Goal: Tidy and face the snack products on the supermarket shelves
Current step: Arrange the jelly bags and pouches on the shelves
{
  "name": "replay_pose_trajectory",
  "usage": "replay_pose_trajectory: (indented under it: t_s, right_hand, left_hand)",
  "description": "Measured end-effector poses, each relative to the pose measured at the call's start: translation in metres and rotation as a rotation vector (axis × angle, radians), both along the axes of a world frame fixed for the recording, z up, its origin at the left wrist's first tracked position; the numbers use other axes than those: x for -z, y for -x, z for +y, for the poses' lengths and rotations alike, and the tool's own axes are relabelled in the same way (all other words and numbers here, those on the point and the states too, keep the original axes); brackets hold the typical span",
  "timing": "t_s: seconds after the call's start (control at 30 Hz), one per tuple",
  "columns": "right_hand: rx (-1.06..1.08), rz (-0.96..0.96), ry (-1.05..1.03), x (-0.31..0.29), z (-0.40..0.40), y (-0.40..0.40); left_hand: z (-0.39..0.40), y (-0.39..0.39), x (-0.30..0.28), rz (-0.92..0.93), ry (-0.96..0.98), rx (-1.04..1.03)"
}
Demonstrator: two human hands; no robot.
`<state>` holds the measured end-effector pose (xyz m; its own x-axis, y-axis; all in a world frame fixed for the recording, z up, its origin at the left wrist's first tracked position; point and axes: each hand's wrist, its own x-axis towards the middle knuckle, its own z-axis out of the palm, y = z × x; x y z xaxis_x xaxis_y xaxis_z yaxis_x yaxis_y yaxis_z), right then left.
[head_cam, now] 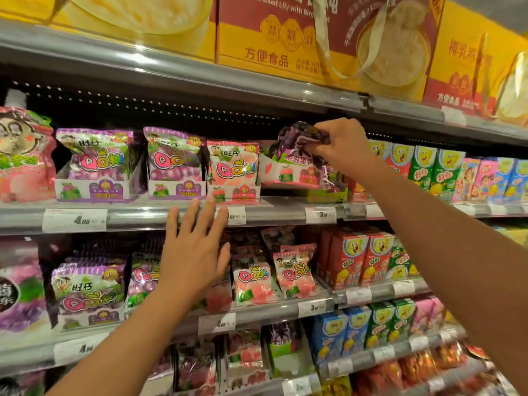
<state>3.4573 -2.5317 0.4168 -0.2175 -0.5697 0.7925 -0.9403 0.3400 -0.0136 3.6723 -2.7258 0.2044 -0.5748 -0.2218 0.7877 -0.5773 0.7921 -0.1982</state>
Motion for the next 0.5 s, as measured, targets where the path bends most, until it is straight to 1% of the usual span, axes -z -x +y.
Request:
replay_pose_trajectory:
  t_s: [0.13, 0.27, 0.4, 0.5]
  right_hand:
    - [-0.056, 0.057, 0.069, 0.001, 0.028, -0.012]
    - [-0.113, 0.057, 0.110, 0.012, 0.056, -0.018]
    - [-0.168, -0.030, 0.207, 0.021, 0.078, -0.010]
    - [-0.180, -0.053, 0.239, 0.023, 0.076, -0.004]
  left_hand:
    - [0.001, 0.000, 0.000, 0.004, 0.010, -0.005]
    - [0.002, -0.002, -0.001, 0.003, -0.005, 0.000]
    - [0.006, -0.004, -0.004, -0.009, -0.026, -0.012]
    - [0.012, -0.003, -0.007, 0.005, -0.052, -0.027]
